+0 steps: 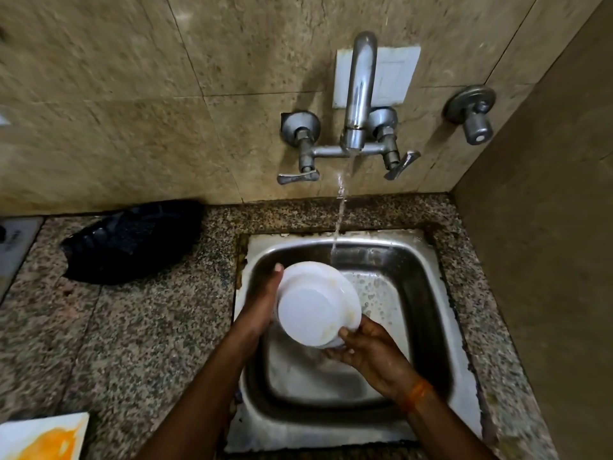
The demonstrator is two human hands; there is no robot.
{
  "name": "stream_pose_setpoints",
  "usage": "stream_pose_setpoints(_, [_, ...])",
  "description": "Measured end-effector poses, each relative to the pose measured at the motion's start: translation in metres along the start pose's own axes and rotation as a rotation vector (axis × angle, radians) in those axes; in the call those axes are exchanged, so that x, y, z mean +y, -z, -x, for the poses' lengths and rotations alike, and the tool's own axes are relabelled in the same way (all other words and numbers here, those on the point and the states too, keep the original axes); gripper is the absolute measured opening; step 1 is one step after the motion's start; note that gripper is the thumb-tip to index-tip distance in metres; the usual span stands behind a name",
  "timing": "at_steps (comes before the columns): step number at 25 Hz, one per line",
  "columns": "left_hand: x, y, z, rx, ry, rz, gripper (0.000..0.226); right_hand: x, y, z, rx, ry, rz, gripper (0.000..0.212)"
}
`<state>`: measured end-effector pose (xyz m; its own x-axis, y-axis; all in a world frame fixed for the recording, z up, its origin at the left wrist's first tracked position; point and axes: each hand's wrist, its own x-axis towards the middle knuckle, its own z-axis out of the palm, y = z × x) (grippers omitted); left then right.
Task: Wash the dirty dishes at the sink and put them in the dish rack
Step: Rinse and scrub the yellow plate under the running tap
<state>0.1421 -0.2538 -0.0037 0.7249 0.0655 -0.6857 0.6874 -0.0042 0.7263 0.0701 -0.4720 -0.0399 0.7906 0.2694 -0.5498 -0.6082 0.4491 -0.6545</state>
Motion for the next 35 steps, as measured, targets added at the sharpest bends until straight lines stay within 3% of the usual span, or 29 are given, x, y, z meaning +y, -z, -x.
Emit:
stream_pose_setpoints(4, [-0.009,0.003,-0.011,-0.017,-0.002,-0.12,0.067,0.003,-0.001,0.004,0.017,-0.088,-0.118,0.05])
stream_pose_setpoints(9, [0.003,-0.004,0.001,-0.035,0.001,-0.134,0.059,-0.003,0.0,0.007,0.018,-0.073,-0.081,0.052])
stream_pose_setpoints(12, [0.011,-0.009,0.005,-0.014,0.017,-0.111,0.055,-0.01,-0.002,0.01,-0.017,0.031,0.024,0.055])
stream_pose_setpoints(15, [0.018,-0.012,0.001,-0.01,0.126,-0.028,0.079,-0.016,-0.008,0.01,0.082,0.333,0.516,0.038])
stream_pose_setpoints(17, [0.028,-0.016,-0.001,-0.086,0.204,0.114,0.076,-0.023,-0.003,0.008,0.141,0.651,0.944,0.029])
stream_pose_setpoints(19, [0.04,-0.023,-0.002,-0.167,0.219,0.249,0.063,-0.037,0.005,0.004,0.087,0.922,1.33,0.032])
stream_pose_setpoints(20, [0.044,-0.028,-0.003,-0.182,0.19,0.303,0.056,-0.045,0.006,0.002,0.086,0.96,1.502,0.034])
stream_pose_setpoints(22, [0.047,-0.042,-0.008,-0.161,0.086,0.346,0.045,-0.059,0.0,-0.001,0.244,0.902,1.837,0.042])
stream_pose_setpoints(24, [0.052,-0.056,-0.007,-0.144,-0.01,0.346,0.037,-0.068,-0.011,-0.008,0.382,0.74,2.092,0.067])
stream_pose_setpoints(27, [0.064,-0.073,-0.005,-0.141,-0.123,0.305,0.035,-0.092,-0.016,-0.026,0.374,0.603,2.158,0.101])
stream_pose_setpoints(29, [0.073,-0.078,-0.009,-0.122,-0.212,0.256,0.035,-0.106,-0.022,-0.039,0.227,0.592,2.055,0.108])
stream_pose_setpoints(32, [0.087,-0.08,-0.012,-0.071,-0.299,0.211,0.034,-0.103,-0.048,-0.043,-0.085,0.656,1.739,0.112])
stream_pose_setpoints(34, [0.09,-0.077,-0.018,-0.029,-0.334,0.199,0.048,-0.104,-0.062,-0.036,-0.122,0.706,1.666,0.102])
stream_pose_setpoints(35, [0.087,-0.073,-0.02,-0.017,-0.329,0.207,0.059,-0.108,-0.06,-0.035,-0.105,0.729,1.748,0.097])
